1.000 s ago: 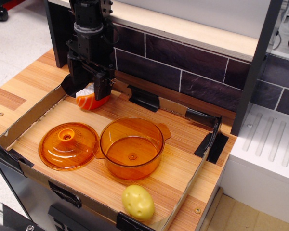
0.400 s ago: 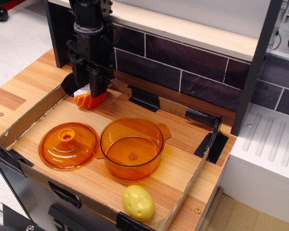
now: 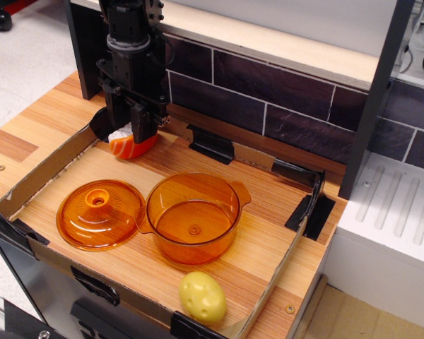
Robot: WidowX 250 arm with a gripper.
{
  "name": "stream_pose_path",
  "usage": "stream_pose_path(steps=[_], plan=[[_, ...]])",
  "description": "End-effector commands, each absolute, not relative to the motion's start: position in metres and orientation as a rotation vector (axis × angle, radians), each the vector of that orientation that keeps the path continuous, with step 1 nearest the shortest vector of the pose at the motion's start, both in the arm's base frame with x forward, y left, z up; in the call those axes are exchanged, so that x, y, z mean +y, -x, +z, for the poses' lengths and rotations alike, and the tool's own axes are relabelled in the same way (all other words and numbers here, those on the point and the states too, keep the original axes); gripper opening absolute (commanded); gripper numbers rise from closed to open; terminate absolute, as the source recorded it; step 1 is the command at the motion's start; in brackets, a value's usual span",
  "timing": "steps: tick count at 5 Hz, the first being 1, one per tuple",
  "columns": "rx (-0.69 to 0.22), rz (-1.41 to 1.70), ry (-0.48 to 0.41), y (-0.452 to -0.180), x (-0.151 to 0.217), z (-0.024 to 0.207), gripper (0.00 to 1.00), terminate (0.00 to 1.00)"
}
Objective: Put sushi in pot
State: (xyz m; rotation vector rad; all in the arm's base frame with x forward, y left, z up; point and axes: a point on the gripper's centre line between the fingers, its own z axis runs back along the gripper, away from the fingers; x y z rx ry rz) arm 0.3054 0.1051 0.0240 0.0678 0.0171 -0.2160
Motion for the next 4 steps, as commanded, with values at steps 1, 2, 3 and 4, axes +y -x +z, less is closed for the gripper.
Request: stream_pose_path(steps=[1,2,3,4], plan=[[-0.082,-0.210,-0.064,-0.304,0.100,0.081,0.00,0.00],[-0.104,-0.220,-0.044,-0.296,0.088,0.103,0.00,0.00],[-0.074,-0.275,0.005,-0.279,0.057,0.114,0.00,0.00],[-0.042,-0.369,0.041,-0.252,0.021,0.121,0.00,0.00]])
